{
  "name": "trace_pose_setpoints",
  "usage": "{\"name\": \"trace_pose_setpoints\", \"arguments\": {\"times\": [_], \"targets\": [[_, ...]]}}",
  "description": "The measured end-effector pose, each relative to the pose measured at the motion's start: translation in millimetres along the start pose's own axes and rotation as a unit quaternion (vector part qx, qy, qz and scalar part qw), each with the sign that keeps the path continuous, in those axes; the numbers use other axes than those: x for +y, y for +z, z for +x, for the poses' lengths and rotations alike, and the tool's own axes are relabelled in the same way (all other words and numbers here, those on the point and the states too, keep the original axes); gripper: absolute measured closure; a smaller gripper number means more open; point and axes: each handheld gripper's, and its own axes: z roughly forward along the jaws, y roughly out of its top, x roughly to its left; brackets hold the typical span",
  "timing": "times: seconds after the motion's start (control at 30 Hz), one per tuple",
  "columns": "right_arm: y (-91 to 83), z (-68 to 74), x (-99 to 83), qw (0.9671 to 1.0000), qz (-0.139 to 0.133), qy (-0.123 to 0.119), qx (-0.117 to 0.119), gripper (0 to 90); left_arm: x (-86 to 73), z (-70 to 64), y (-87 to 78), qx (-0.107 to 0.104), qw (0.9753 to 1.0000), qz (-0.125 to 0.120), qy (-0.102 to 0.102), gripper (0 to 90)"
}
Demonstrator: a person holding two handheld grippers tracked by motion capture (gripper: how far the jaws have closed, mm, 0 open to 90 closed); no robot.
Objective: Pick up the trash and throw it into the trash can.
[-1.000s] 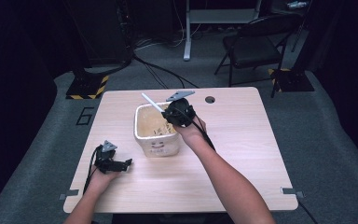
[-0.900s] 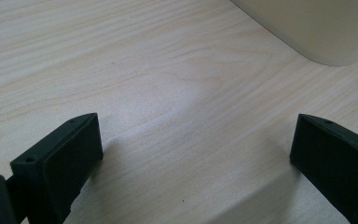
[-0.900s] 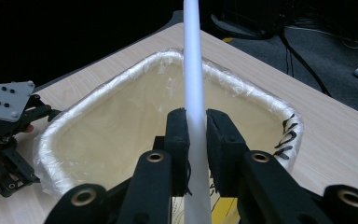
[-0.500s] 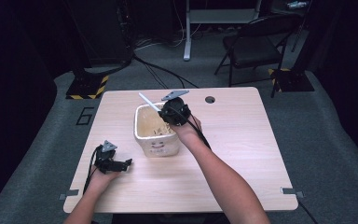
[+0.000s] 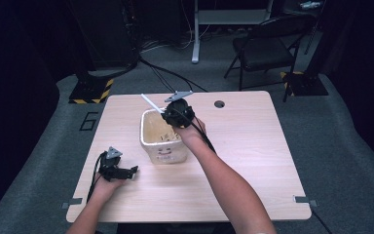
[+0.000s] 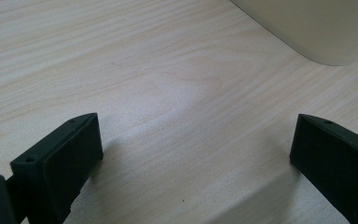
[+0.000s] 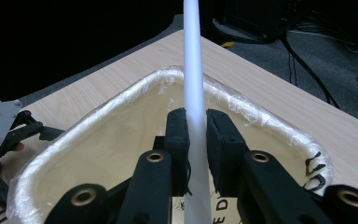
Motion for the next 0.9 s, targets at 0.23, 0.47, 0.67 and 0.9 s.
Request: {"name": "trace_pose_setpoints", "arguments": {"times": [0.23, 0.47, 0.67, 0.9], "targets": [[5.7, 0.9, 1.2, 1.0, 0.0, 0.002, -0.002, 78.8, -0.1, 0.0, 0.1, 0.0, 1.0, -0.001, 0.001, 1.9], [10.6, 4.1, 3.5, 1.0, 0.0, 0.004, -0.004, 78.7, -0.1, 0.1, 0.0, 0.0, 1.0, 0.0, 0.001, 1.9], [14.3, 6.1, 5.4, 1.0, 0.001, -0.004, -0.007, 78.3, -0.1, 0.1, 0.0, 0.0, 1.0, 0.0, 0.001, 1.9], [15.2, 6.5, 3.5, 0.9998, 0.006, -0.011, -0.013, 70.9, -0.2, 0.0, -0.2, -0.001, 1.0, 0.001, 0.0, 1.9]]}}
